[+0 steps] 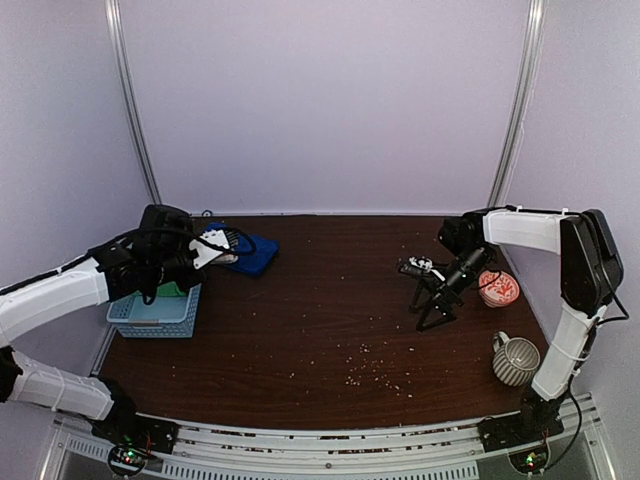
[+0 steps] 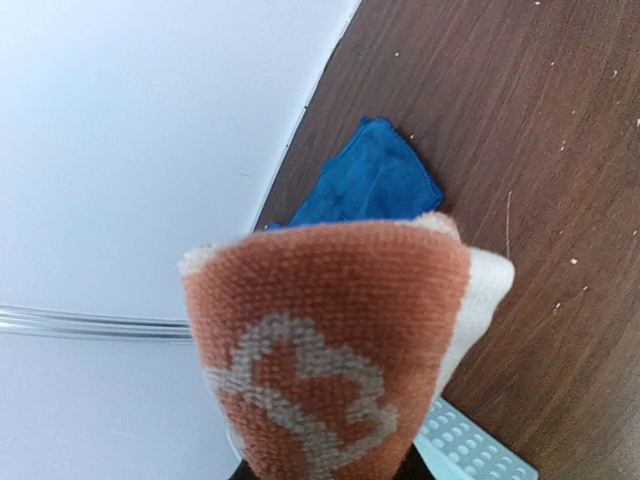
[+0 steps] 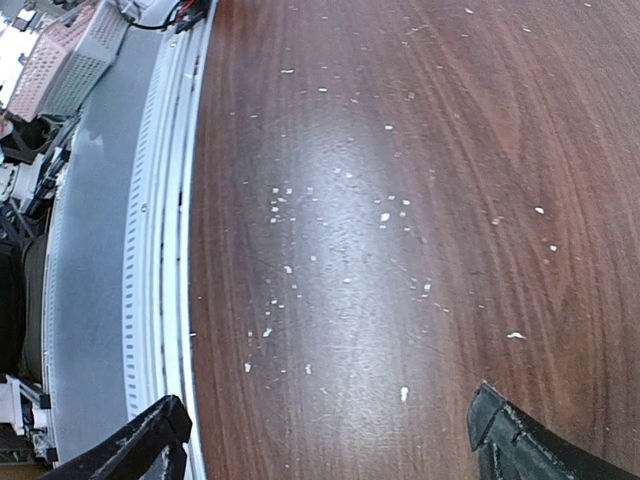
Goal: Roll the towels
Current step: Pick up the towel from the center of the board, then place the towel in the bin.
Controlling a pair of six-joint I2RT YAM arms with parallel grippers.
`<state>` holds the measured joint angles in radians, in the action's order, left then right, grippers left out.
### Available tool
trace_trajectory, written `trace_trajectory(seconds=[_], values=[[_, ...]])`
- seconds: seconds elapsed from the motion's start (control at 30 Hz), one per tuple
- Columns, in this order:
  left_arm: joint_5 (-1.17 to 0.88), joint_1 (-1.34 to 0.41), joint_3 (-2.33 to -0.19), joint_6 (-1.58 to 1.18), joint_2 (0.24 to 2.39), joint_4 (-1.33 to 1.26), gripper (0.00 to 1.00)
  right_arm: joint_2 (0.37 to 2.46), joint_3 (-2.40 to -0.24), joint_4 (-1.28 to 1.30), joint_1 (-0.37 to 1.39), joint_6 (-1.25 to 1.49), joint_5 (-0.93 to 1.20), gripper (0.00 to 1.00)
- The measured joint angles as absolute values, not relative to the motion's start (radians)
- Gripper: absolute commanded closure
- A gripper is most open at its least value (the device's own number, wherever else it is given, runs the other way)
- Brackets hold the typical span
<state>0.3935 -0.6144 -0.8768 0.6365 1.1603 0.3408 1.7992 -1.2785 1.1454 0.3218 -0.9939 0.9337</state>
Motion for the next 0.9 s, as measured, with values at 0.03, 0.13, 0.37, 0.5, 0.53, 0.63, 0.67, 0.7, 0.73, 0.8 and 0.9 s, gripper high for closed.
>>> trace_trajectory(seconds=[0.03, 0.13, 0.37, 0.5, 0.53, 0.63, 0.67, 0.7, 0.73, 0.8, 0.9], values=[[0.377, -0.587, -0.871, 0.658, 1.141, 0.342, 1.0, 1.8, -1.279, 1.159, 0.322, -1.009, 0.942, 0.0], [0.323, -0.508, -0.87, 0.717, 1.129, 0.352, 1.0, 1.808, -1.286, 1.217, 0.322, -1.066, 0.964, 0.0], [0.258, -0.305, -0.874, 0.843, 1.212, 0.431, 1.0, 1.82, -1.29, 1.313, 0.322, -1.164, 0.997, 0.0], [0.236, -0.249, -0.873, 0.872, 1.229, 0.458, 1.0, 1.82, -1.29, 1.329, 0.322, -1.185, 1.01, 0.0], [0.225, -0.231, -0.872, 0.878, 1.225, 0.459, 1.0, 1.82, -1.29, 1.332, 0.322, -1.188, 1.011, 0.0], [0.204, -0.16, -0.839, 0.903, 1.191, 0.424, 1.0, 1.82, -1.29, 1.336, 0.322, -1.201, 1.014, 0.0], [0.194, -0.134, -0.813, 0.915, 1.172, 0.403, 1.0, 1.82, -1.29, 1.337, 0.322, -1.203, 1.014, 0.0], [0.183, -0.112, -0.782, 0.929, 1.152, 0.386, 1.0, 1.82, -1.29, 1.338, 0.322, -1.205, 1.015, 0.0], [0.175, -0.096, -0.751, 0.945, 1.137, 0.368, 1.0, 1.82, -1.29, 1.339, 0.322, -1.206, 1.015, 0.0], [0.151, -0.086, -0.7, 0.979, 1.129, 0.345, 1.0, 1.82, -1.29, 1.34, 0.322, -1.206, 1.016, 0.0], [0.112, -0.077, -0.659, 1.033, 1.138, 0.345, 1.0, 1.82, -1.29, 1.34, 0.322, -1.206, 1.017, 0.0]])
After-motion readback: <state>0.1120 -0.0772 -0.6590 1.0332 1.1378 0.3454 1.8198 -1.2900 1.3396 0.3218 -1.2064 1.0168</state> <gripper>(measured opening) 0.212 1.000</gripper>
